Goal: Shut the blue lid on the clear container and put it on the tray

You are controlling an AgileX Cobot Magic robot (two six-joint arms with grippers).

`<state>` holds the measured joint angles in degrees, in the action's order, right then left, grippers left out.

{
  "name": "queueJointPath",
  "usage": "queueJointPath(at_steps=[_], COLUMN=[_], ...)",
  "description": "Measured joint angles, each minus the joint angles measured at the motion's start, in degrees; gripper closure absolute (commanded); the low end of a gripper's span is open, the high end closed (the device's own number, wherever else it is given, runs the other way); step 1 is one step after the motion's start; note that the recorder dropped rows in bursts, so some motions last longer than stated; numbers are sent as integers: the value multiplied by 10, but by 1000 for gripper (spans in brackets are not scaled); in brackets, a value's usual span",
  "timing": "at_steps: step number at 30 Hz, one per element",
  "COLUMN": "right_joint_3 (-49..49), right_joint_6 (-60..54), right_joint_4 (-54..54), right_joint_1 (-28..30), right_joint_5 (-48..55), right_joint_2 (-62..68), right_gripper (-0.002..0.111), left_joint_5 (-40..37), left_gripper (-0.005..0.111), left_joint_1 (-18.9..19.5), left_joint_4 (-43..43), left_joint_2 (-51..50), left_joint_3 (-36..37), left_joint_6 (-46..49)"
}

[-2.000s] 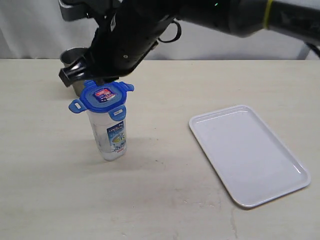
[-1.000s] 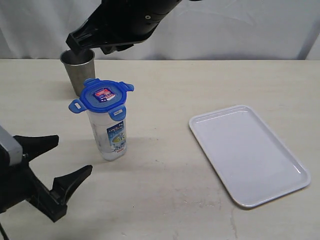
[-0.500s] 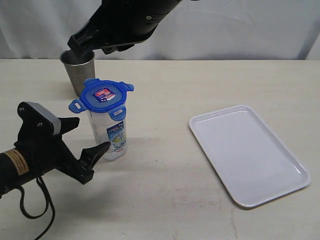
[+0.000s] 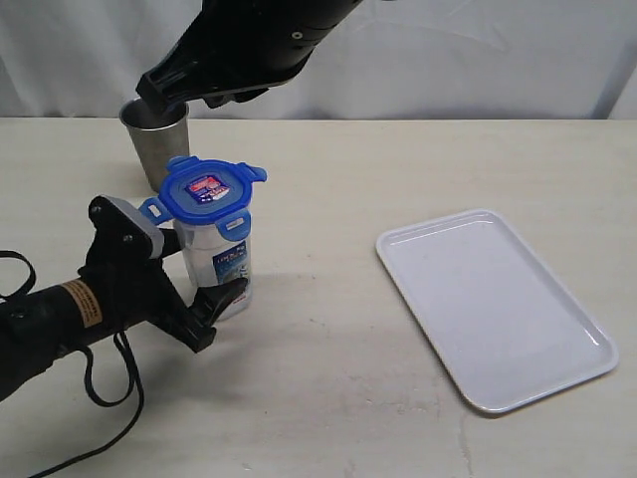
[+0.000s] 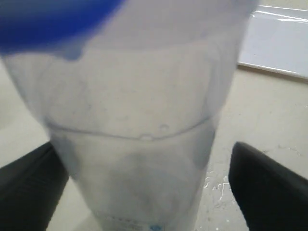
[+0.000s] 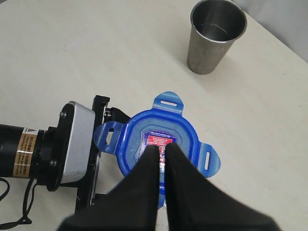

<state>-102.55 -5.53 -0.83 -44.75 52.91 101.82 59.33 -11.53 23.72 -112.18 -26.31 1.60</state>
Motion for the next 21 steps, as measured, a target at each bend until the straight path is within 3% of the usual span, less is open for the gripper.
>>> queueJointPath(at_steps=[21], right_joint_3=[0], right_joint_6=[-9], right_joint_4=[8], right_joint_1=[0], right_joint_5=[0], right_joint_2=[0], right_gripper=[104], left_joint_5=[-3], left_gripper=[23], left_joint_1=[-3], left_joint_4=[27], left_joint_2=[-38], left_joint_3=[-61], left_joint_6=[0])
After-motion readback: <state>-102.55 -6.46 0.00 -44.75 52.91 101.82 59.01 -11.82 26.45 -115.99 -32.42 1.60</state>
